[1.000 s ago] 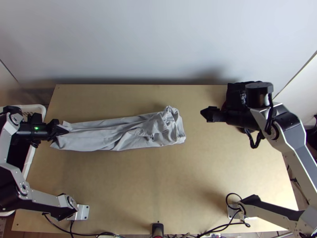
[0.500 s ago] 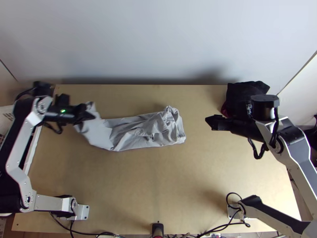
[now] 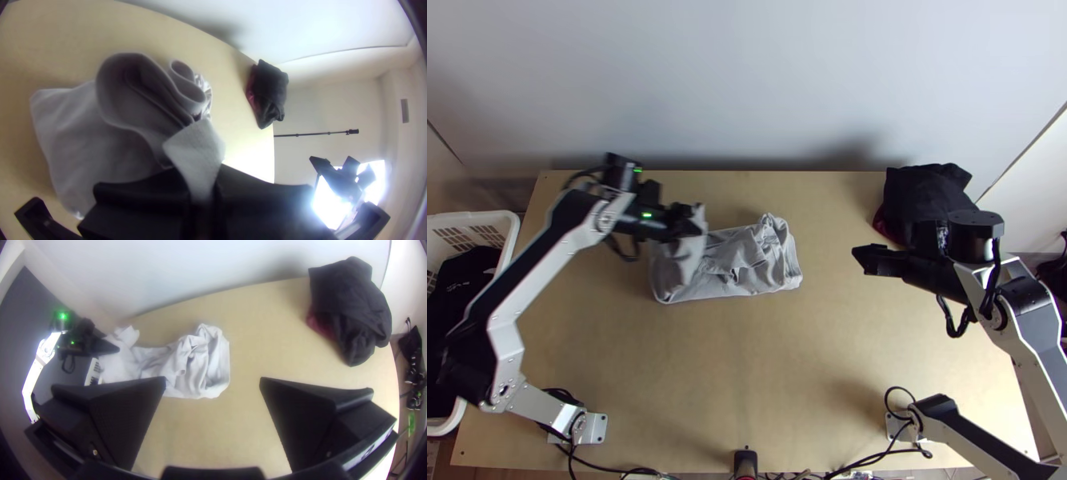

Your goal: Fold the t-shirt

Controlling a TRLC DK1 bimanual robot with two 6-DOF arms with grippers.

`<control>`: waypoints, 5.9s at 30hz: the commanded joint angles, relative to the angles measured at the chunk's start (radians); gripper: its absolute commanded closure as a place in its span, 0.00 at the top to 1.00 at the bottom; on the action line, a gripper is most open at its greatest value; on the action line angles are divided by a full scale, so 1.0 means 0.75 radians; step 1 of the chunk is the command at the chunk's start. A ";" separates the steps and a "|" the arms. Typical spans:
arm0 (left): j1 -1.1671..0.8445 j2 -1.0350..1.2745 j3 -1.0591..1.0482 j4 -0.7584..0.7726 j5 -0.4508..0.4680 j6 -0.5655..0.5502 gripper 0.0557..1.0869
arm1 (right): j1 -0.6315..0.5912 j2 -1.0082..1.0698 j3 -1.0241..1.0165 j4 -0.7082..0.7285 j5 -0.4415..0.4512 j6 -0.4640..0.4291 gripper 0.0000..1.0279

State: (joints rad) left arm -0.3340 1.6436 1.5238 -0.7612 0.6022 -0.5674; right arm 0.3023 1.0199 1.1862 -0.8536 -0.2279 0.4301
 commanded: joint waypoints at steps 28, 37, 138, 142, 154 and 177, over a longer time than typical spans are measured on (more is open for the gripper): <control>-0.316 0.713 0.496 0.414 -0.155 -0.432 0.96 | -0.070 -0.313 -0.285 -0.001 -0.017 0.034 0.96; -0.099 0.310 0.494 0.234 -0.159 -0.233 0.96 | -0.019 -0.317 -0.279 0.023 -0.062 0.050 0.96; 1.098 -1.079 -0.696 0.046 -0.547 0.918 0.95 | 0.513 1.168 0.308 1.036 0.238 0.288 0.03; 1.116 -1.071 -0.696 0.048 -0.537 0.930 0.95 | 0.503 1.111 0.400 1.009 0.243 0.241 0.03; 1.114 -1.036 -0.731 0.058 -0.472 0.918 0.95 | 0.239 0.982 0.613 0.903 0.273 0.116 0.03; 0.897 -0.997 -0.743 0.113 -0.412 0.755 0.95 | -0.503 0.919 0.445 0.936 0.263 -0.107 0.03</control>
State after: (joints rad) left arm 0.3950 0.8921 0.9665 -0.6899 0.2893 0.0334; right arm 0.0311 1.7069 1.6192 -0.1936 -0.0250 0.3965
